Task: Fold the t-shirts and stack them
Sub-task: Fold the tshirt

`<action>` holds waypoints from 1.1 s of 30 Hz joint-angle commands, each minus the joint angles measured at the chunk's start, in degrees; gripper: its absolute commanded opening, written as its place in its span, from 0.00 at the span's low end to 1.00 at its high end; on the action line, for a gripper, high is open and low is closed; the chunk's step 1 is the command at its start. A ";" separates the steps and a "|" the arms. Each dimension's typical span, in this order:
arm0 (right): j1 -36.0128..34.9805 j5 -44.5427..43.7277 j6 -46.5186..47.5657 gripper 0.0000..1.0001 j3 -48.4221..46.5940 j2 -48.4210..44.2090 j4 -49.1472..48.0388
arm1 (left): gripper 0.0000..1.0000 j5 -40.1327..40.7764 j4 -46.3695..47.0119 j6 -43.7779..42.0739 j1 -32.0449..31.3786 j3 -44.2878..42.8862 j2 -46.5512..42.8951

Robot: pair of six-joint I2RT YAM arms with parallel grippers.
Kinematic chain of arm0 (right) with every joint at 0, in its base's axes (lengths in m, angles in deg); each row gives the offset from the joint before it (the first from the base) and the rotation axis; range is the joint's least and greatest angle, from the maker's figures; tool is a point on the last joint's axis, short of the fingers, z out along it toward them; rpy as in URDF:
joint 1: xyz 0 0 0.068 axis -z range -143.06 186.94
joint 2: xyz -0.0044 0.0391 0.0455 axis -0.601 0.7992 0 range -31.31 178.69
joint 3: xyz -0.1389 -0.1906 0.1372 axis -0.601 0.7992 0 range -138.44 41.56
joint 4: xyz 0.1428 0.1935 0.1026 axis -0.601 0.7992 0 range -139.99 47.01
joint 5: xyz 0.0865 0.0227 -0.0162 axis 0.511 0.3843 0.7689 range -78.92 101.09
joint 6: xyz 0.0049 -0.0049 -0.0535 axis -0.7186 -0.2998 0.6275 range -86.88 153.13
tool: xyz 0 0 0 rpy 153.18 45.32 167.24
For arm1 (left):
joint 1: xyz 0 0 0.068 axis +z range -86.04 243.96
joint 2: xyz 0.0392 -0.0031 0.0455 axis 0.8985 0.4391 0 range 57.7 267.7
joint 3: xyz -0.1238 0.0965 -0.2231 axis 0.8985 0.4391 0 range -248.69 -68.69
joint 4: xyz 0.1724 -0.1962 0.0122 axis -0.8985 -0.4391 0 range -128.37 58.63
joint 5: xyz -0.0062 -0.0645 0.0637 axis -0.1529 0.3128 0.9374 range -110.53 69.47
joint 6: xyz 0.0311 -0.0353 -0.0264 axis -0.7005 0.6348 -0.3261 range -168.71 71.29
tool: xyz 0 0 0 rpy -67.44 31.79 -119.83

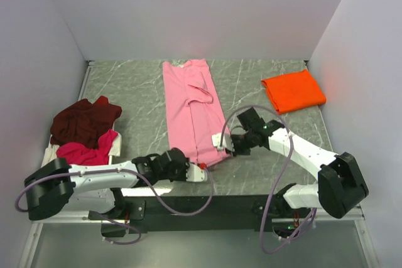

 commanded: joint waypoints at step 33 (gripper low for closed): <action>11.53 -8.55 -21.82 0.00 -76.30 57.07 7.02 | 0.00 -25.73 3.86 -12.67 47.54 -45.87 39.59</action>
